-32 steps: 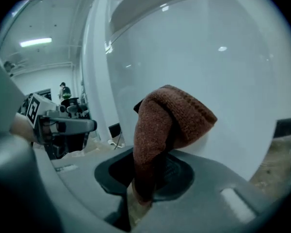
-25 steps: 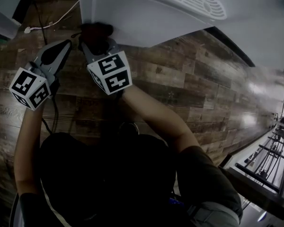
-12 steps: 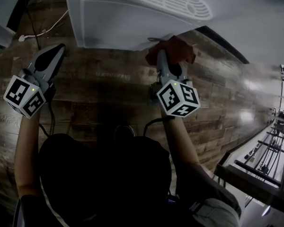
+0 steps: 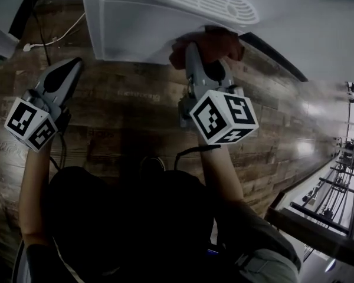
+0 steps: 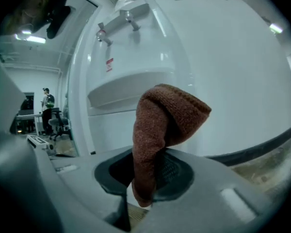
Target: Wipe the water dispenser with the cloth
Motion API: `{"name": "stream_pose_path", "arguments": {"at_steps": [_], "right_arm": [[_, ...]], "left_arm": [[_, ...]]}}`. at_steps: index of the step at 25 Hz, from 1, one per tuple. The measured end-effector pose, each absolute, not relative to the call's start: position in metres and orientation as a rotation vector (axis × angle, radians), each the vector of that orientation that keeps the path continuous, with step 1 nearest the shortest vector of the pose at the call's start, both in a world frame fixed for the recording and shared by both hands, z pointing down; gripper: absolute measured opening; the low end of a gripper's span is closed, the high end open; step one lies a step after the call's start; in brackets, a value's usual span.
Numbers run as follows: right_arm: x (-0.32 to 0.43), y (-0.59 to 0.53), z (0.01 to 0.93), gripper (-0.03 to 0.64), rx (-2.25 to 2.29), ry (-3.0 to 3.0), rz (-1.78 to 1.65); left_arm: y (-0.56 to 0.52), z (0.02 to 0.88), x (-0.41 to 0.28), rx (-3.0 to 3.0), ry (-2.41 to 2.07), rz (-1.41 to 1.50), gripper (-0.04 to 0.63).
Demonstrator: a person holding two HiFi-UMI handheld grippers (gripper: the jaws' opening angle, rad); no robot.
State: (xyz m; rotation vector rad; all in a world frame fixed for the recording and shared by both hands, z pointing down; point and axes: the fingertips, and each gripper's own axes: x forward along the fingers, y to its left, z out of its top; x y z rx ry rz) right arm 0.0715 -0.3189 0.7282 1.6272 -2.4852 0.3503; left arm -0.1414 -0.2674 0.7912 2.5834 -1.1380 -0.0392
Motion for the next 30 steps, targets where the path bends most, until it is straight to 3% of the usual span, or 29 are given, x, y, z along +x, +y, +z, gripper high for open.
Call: {"name": "stream_pose_path", "arguments": {"at_steps": [16,30], "right_arm": [[-0.134,-0.301,0.770,0.061,0.891,-2.648,0.238],[-0.148,-0.271,1.002,0.061,0.604,-2.321,0.694]], "left_arm": [[-0.253,0.792,-0.194,2.487,-1.310,-0.149,0.017],[-0.236,0.875,-0.198,2.385,-1.259,-0.056,0.017]]}}
